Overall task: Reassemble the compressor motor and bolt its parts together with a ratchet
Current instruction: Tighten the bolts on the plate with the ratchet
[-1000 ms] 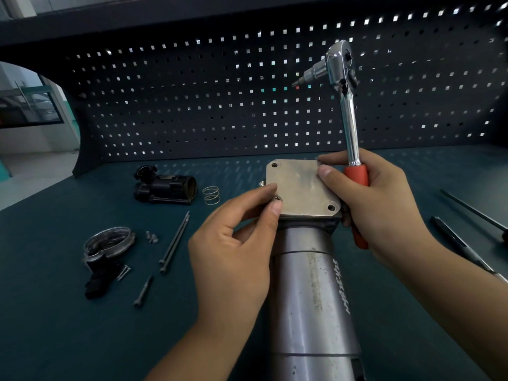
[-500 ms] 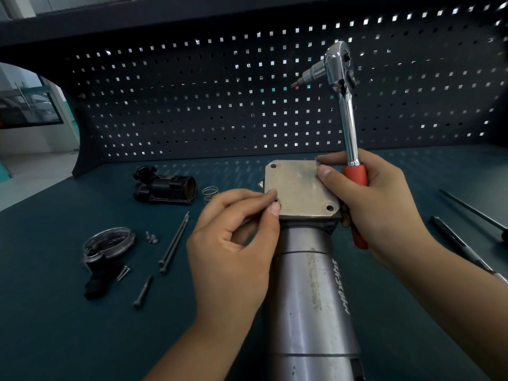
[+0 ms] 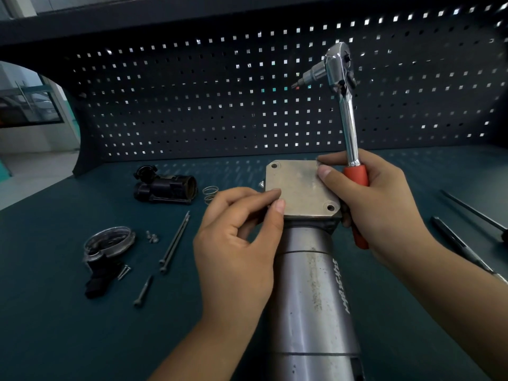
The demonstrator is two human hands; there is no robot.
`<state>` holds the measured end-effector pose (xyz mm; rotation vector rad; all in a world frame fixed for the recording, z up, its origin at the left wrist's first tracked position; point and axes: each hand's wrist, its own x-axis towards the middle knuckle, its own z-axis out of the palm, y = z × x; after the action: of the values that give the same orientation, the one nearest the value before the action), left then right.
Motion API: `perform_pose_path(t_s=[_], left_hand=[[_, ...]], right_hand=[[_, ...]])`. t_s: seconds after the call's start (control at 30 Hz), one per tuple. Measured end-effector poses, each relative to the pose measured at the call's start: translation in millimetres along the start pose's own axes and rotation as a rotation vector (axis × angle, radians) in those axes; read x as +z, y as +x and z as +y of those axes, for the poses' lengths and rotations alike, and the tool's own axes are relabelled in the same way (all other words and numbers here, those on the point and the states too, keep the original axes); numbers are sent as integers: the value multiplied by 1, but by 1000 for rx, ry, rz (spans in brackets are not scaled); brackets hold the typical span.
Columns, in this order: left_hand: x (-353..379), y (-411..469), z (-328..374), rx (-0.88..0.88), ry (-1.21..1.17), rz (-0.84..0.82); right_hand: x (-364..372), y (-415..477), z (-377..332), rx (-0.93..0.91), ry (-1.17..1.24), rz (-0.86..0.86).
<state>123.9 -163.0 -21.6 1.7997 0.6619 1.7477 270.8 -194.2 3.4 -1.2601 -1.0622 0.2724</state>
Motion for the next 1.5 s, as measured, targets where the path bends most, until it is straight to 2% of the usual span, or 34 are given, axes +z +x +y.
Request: perform_pose_path(t_s=[0.13, 0.37, 0.57, 0.67, 0.77, 0.97, 1.17, 1.5], left_hand=[[0, 1, -2, -38, -71, -20], [7, -2, -4, -95, -116, -87], [3, -1, -7, -69, -85, -103], [3, 0, -7, -75, -91, -103], [1, 1, -7, -71, -91, -113], [2, 0, -5, -43, -81, -98], [2, 1, -5, -40, -94, -111], [2, 3, -6, -102, -153, -145]], right_hand=[[-5, 2, -3, -41, -108, -13], [-19, 4, -25, -214, -456, -7], [-18, -12, -60, -221, -472, -292], [-11, -18, -69, -227, -564, -415], [-2, -22, -70, -277, -733, -399], [6, -24, -74, -367, -912, -308], [8, -23, -76, -332, -958, -377], [0, -22, -78, -514, -967, -400]])
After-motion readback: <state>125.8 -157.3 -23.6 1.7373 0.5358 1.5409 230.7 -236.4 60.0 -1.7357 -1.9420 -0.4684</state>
